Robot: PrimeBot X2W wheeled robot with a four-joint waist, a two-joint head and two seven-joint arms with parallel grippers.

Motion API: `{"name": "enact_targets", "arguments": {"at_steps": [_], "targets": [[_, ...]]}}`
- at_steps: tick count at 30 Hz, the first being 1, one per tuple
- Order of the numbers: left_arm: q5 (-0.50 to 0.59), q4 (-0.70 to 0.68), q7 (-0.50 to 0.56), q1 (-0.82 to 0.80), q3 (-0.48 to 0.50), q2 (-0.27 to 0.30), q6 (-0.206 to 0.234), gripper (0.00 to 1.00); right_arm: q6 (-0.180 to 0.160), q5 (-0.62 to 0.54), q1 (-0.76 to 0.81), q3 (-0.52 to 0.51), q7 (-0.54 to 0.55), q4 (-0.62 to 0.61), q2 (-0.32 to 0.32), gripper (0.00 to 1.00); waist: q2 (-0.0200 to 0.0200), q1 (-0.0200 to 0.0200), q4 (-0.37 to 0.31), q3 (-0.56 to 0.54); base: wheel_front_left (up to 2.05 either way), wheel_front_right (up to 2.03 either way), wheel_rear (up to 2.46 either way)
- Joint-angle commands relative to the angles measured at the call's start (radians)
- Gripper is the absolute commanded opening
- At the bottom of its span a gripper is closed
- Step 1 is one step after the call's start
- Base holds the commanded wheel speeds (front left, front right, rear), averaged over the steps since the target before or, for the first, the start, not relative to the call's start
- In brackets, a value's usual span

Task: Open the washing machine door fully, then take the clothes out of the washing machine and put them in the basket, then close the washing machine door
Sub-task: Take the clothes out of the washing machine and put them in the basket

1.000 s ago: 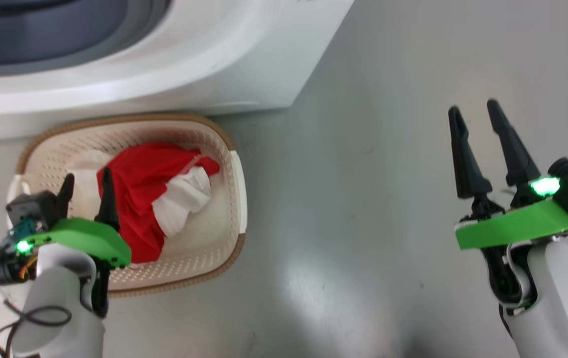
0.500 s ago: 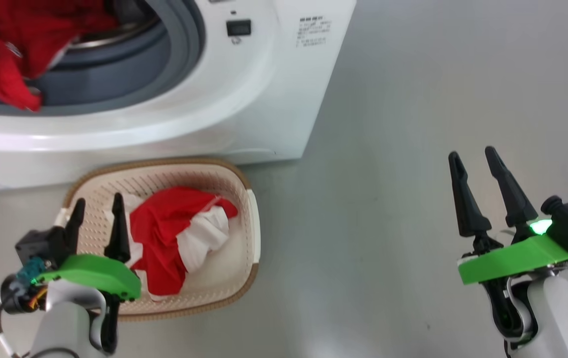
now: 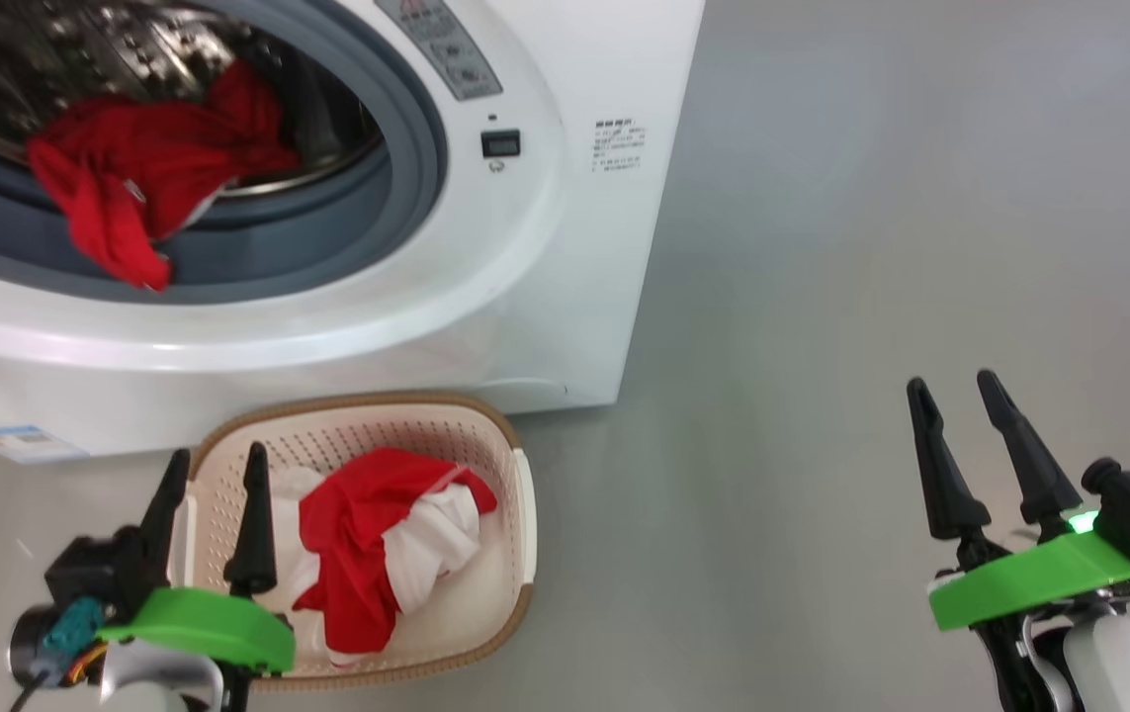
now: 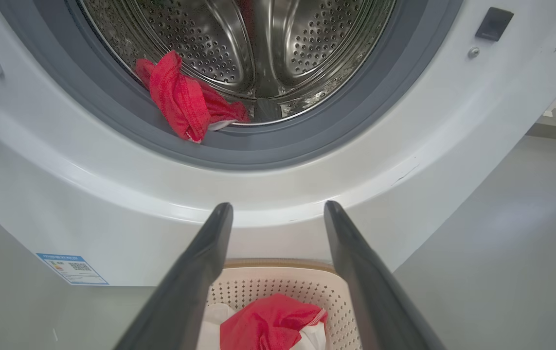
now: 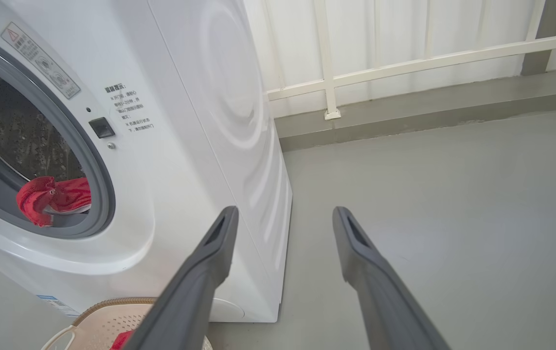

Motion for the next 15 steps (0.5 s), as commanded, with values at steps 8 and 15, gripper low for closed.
{"name": "enact_targets", "arguments": {"at_steps": [8, 15], "targets": [[0.035, -0.165, -0.005, 0.129, 0.011, 0.025, -0.005, 1.00, 0.006, -0.005, 0.089, -0.010, -0.006, -0.032, -0.018, 1.00, 0.0000, 0.0000, 0.018, -0.111, 0.00, 0.00, 0.00], [0.045, -0.239, -0.005, 0.216, 0.006, 0.023, -0.006, 1.00, 0.006, -0.006, 0.162, -0.034, -0.006, -0.044, -0.016, 1.00, 0.0000, 0.0000, 0.031, -0.173, 0.00, 0.00, 0.00]]}}
